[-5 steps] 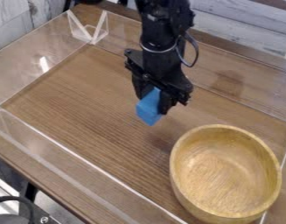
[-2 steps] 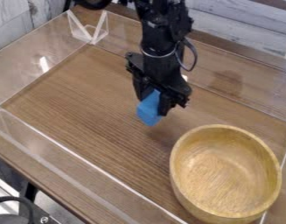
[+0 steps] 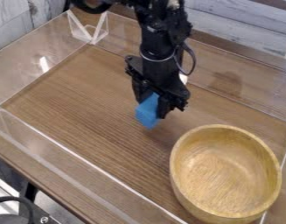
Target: Remove the blue block from inside the brown bowl and put it on the table
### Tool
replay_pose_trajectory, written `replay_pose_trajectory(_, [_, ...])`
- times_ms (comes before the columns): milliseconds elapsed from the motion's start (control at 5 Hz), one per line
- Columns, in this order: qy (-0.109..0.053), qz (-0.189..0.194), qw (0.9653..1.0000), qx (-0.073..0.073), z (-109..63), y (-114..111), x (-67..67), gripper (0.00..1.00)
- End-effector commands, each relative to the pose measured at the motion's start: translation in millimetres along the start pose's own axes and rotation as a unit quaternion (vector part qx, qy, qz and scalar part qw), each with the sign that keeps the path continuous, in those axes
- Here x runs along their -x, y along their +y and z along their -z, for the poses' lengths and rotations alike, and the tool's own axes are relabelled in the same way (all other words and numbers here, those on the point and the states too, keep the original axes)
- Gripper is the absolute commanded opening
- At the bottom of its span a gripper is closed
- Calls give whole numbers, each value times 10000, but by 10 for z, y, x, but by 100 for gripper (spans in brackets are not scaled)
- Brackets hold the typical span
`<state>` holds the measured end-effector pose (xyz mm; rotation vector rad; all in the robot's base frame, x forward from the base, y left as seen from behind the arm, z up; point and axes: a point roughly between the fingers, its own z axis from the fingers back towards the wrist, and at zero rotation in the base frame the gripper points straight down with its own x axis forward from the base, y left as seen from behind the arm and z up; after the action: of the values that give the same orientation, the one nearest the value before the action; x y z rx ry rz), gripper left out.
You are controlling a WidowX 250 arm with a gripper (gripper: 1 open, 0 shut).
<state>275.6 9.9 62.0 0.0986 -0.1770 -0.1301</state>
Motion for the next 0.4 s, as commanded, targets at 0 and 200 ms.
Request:
replay_pose_trajectory(0, [-147, -7, 9999, -57, -51, 43, -54, 0])
replay_pose_trajectory(200, [-136, 1, 9999, -40, -35, 47, -27, 100])
